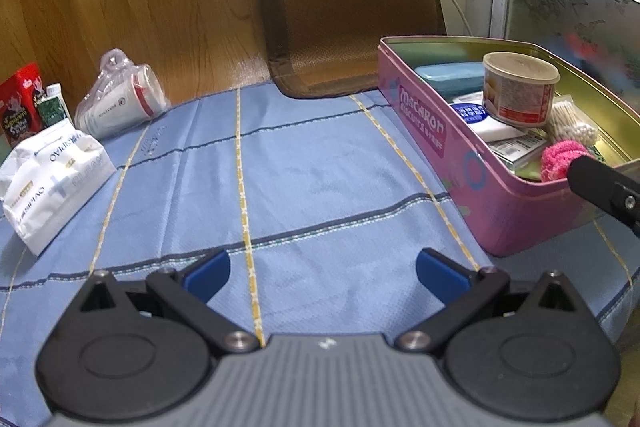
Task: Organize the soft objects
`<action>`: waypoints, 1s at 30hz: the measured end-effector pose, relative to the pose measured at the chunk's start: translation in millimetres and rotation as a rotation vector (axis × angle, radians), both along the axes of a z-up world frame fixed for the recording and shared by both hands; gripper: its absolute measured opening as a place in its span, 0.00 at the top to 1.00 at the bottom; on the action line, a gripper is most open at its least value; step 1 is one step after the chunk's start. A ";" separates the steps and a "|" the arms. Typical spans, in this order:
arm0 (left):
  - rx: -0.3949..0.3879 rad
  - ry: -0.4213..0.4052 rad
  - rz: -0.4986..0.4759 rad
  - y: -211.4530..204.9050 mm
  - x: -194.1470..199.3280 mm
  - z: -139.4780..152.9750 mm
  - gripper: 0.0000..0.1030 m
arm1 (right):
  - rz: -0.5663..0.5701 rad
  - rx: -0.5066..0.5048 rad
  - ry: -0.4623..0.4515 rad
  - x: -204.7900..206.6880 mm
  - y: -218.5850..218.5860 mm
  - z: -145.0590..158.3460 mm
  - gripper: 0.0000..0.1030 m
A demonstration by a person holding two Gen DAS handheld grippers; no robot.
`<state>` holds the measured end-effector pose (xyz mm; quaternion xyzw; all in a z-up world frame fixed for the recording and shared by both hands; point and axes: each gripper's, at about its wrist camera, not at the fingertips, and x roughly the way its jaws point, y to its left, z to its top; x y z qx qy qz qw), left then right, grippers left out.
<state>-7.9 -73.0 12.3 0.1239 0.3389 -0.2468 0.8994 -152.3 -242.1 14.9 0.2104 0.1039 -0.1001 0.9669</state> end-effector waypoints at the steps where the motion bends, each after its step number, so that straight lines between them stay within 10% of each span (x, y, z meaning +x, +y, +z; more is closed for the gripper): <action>1: -0.001 0.006 -0.001 -0.1 0.6 -0.2 0.00 | 0.000 0.000 0.000 0.0 0.0 0.0 0.32; 30: 0.008 0.003 0.002 -1.1 -0.1 -0.6 0.00 | -0.001 -0.001 -0.002 -0.8 0.9 -0.2 0.32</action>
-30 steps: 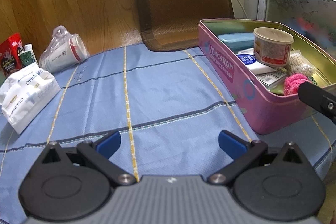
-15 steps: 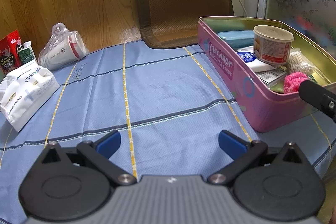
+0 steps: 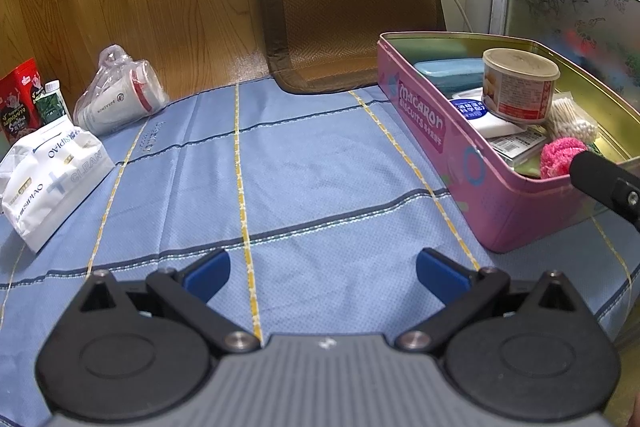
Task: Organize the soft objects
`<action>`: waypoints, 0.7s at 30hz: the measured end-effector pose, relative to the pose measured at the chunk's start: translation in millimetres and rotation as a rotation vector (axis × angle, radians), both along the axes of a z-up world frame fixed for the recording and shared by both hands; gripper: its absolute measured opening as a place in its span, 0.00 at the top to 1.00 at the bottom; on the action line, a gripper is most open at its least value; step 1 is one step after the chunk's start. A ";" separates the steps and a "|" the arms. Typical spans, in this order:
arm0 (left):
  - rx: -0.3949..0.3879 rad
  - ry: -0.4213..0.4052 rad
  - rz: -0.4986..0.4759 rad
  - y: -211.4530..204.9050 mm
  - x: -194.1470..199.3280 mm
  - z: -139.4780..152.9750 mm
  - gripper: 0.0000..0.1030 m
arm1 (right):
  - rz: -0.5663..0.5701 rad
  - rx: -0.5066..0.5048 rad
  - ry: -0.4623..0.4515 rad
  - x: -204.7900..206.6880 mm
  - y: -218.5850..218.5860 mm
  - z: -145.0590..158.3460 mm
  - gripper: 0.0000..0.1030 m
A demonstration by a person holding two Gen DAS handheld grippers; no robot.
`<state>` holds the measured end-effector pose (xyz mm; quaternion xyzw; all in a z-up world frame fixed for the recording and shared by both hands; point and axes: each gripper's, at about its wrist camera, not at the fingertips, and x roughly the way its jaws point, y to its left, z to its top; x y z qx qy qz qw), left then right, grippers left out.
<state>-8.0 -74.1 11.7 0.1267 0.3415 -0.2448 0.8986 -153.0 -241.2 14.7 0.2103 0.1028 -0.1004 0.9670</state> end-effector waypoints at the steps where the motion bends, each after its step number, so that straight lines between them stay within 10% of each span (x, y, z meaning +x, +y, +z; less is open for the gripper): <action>1: 0.000 -0.001 -0.001 0.1 -0.1 0.3 0.00 | 0.000 0.000 0.000 0.0 0.0 0.0 0.32; 21: -0.002 -0.022 0.014 0.7 -0.7 6.0 0.00 | -0.001 -0.001 -0.002 -0.6 0.8 1.5 0.32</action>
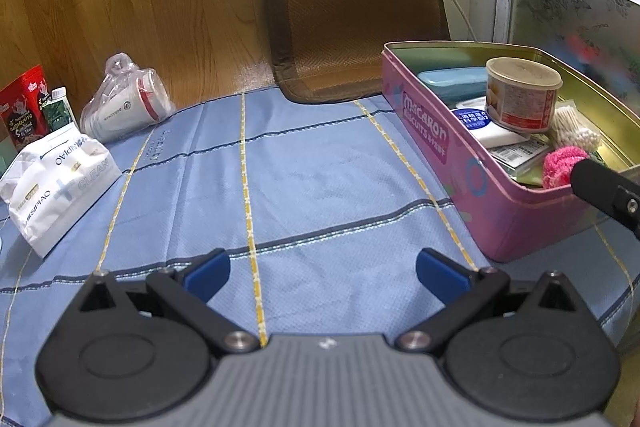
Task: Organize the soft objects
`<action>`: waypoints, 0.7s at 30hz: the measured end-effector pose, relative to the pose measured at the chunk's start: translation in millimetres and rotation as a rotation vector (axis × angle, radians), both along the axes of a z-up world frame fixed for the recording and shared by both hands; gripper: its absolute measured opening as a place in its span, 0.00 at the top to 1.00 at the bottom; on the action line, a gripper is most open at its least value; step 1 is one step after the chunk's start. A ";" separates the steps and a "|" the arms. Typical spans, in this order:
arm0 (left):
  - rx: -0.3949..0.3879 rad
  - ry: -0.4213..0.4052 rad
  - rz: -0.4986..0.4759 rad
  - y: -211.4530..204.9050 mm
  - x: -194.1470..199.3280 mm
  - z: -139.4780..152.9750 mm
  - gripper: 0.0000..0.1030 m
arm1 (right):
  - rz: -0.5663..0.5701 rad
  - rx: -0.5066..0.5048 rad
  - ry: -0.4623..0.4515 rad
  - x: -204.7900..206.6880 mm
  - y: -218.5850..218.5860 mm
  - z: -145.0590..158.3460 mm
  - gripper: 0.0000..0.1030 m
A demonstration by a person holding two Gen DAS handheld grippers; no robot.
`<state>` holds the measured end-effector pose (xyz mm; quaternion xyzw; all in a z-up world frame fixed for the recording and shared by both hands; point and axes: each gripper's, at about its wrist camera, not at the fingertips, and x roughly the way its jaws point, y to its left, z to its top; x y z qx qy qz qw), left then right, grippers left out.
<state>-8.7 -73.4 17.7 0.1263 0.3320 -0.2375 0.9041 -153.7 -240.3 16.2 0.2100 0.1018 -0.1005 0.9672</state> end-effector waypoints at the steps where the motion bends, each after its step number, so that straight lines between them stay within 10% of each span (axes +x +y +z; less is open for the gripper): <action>1: 0.000 0.001 0.001 -0.2 0.0 0.0 0.00 | 0.001 0.000 0.000 0.1 -0.5 -0.1 0.32; 21: 0.001 -0.001 0.000 0.1 0.0 -0.6 0.00 | 0.004 0.001 0.000 0.3 -1.9 1.5 0.32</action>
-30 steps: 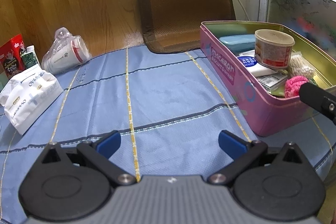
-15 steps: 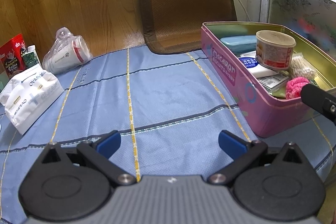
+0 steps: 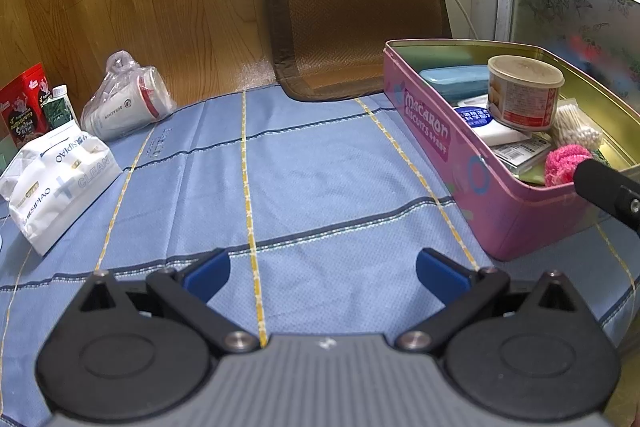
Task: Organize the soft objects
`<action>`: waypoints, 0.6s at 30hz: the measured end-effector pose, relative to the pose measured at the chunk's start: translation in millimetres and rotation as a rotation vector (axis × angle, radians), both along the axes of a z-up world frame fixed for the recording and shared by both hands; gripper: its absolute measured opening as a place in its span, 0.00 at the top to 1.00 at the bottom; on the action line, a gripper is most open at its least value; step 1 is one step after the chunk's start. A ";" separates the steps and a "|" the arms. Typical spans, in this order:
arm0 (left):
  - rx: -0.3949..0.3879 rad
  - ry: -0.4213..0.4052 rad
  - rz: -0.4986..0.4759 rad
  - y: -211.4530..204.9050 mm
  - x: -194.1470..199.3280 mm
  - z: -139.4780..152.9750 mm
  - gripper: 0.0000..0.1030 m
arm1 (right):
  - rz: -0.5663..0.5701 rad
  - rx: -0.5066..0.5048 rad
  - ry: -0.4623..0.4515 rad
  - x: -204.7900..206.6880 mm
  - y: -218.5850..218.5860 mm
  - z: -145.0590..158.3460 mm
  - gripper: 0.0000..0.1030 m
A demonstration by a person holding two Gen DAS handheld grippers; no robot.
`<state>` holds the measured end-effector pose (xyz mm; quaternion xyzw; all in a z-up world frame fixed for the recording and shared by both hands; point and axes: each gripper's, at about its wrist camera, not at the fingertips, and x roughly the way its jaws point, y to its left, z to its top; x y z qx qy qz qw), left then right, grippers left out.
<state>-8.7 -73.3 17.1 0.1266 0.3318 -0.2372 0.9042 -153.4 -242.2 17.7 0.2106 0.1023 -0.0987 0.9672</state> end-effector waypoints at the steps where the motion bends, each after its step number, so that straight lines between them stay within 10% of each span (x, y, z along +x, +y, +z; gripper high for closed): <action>1: 0.000 0.000 0.000 0.0 0.1 0.0 0.00 | -0.001 0.000 0.000 0.0 -0.2 -0.1 0.32; 18: -0.014 -0.024 -0.027 0.4 -5.3 -1.8 0.00 | 0.001 -0.016 -0.018 -3.7 2.7 0.5 0.36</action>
